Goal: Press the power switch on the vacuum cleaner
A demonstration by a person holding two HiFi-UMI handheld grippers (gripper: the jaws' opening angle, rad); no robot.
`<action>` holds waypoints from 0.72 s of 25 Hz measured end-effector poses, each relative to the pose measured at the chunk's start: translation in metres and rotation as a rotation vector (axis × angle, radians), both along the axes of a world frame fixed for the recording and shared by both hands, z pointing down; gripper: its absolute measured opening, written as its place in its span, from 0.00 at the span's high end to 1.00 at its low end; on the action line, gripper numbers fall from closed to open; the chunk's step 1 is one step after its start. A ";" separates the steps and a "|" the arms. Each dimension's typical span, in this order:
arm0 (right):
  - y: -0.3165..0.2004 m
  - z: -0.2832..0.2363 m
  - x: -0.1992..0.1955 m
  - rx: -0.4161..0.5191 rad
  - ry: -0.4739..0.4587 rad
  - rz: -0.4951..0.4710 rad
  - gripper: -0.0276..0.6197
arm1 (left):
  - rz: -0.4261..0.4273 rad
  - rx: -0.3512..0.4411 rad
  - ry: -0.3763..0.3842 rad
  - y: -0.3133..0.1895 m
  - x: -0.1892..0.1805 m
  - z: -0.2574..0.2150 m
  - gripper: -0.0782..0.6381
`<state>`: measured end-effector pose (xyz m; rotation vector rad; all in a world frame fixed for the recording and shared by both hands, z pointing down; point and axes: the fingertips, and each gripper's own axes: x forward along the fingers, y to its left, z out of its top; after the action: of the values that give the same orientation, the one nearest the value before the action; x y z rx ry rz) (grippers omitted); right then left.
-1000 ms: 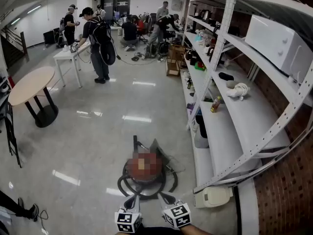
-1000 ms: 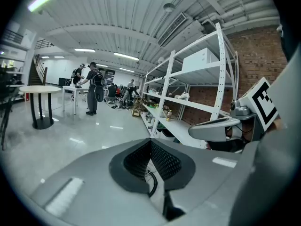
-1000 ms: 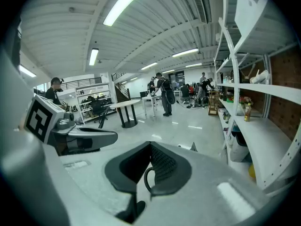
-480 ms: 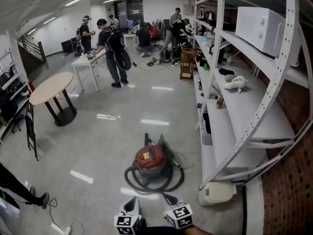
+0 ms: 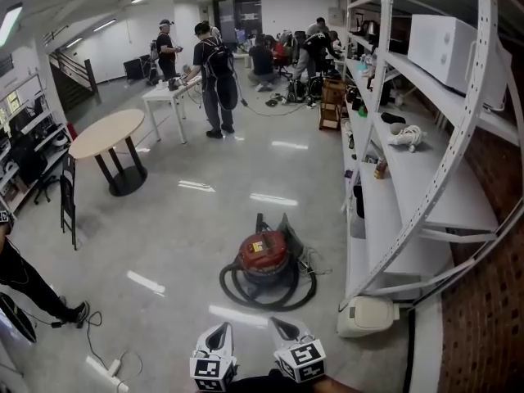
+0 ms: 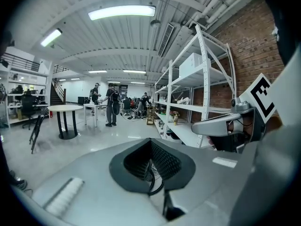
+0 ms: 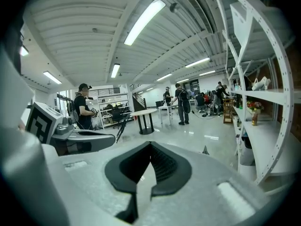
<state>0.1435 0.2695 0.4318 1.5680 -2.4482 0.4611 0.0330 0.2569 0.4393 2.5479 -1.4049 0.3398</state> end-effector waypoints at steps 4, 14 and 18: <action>0.015 -0.002 -0.025 0.008 0.020 -0.013 0.97 | -0.019 0.011 0.009 0.017 -0.027 -0.001 0.87; 0.048 -0.005 -0.116 -0.003 0.072 0.028 0.97 | -0.036 0.005 0.049 0.048 -0.135 0.001 0.87; 0.065 -0.001 -0.141 -0.038 0.070 0.064 0.97 | 0.003 -0.004 0.069 0.056 -0.155 0.010 0.87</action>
<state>0.0027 0.3343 0.4312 1.6225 -2.3306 0.4525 -0.1219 0.3129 0.4489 2.5336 -1.3745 0.2519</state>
